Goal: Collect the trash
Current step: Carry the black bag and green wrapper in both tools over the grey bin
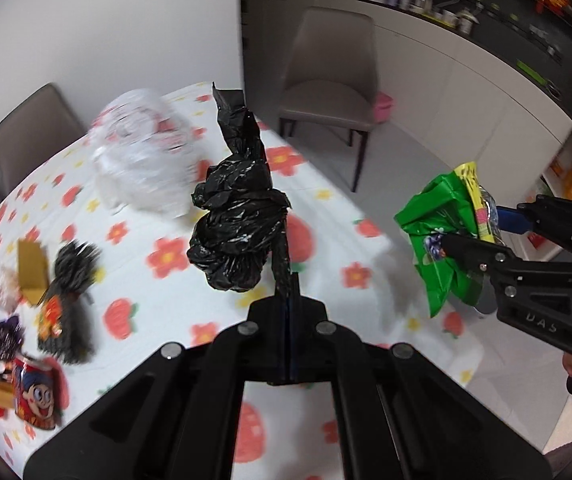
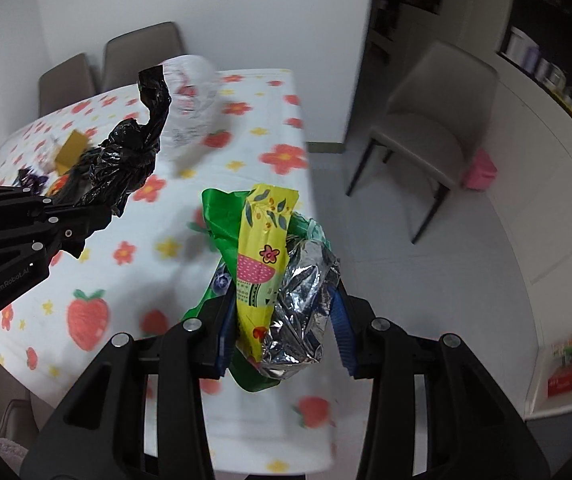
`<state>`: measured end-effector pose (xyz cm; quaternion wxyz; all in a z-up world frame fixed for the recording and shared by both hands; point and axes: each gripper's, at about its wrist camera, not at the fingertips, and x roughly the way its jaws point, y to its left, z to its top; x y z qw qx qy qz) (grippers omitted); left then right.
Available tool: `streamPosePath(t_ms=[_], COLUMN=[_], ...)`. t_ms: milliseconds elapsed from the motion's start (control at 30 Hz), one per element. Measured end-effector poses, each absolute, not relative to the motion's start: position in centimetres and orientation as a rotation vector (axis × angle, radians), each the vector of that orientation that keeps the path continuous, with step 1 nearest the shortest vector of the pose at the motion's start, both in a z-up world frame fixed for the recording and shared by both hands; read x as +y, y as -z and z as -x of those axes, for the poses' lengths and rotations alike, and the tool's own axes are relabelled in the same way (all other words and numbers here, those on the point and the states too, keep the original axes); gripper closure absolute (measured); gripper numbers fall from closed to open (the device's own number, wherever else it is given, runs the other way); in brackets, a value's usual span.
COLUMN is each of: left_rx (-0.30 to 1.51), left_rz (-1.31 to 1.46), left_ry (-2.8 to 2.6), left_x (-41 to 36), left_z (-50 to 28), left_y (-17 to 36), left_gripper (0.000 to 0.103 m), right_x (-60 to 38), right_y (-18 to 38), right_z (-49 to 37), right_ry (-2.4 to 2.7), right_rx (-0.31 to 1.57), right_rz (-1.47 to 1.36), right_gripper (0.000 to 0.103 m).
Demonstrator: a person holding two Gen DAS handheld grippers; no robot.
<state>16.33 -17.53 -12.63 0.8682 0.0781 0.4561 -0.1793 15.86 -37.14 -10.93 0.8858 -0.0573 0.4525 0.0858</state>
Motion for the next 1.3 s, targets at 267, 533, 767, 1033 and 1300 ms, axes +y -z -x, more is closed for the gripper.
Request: streamPosePath(t_ms=[267, 533, 767, 1033, 1300], left_rx=[0.947, 0.934, 0.93, 0.961, 1.005], left_rz=[-0.28, -0.384, -0.479, -0.631, -0.75], left_ry=[0.611, 0.84, 1.05, 1.294, 1.451], left_x=[-30.5, -47.1, -60.9, -72.8, -81.3], left_z=[-15.9, -14.5, -11.9, -8.5, -6.9], left_y=[13.0, 14.8, 18.0, 24.5, 35.3], left_gripper=[0.102, 0.102, 0.102, 0.102, 0.102], right_x=[-49.9, -64.0, -75.7, -85.1, -90.6], right_y=[10.6, 11.1, 12.9, 18.1, 26.8], right_z=[-11.2, -5.7, -0.6, 3.4, 5.1], right_ry=[0.066, 0.284, 0.469, 0.66, 0.798], right_rx=[0.947, 0.959, 0.97, 1.001, 1.049], right_rz=[-0.001, -0.11, -0.193, -0.329, -0.457], right_gripper=[0.064, 0.064, 0.064, 0.064, 0.064])
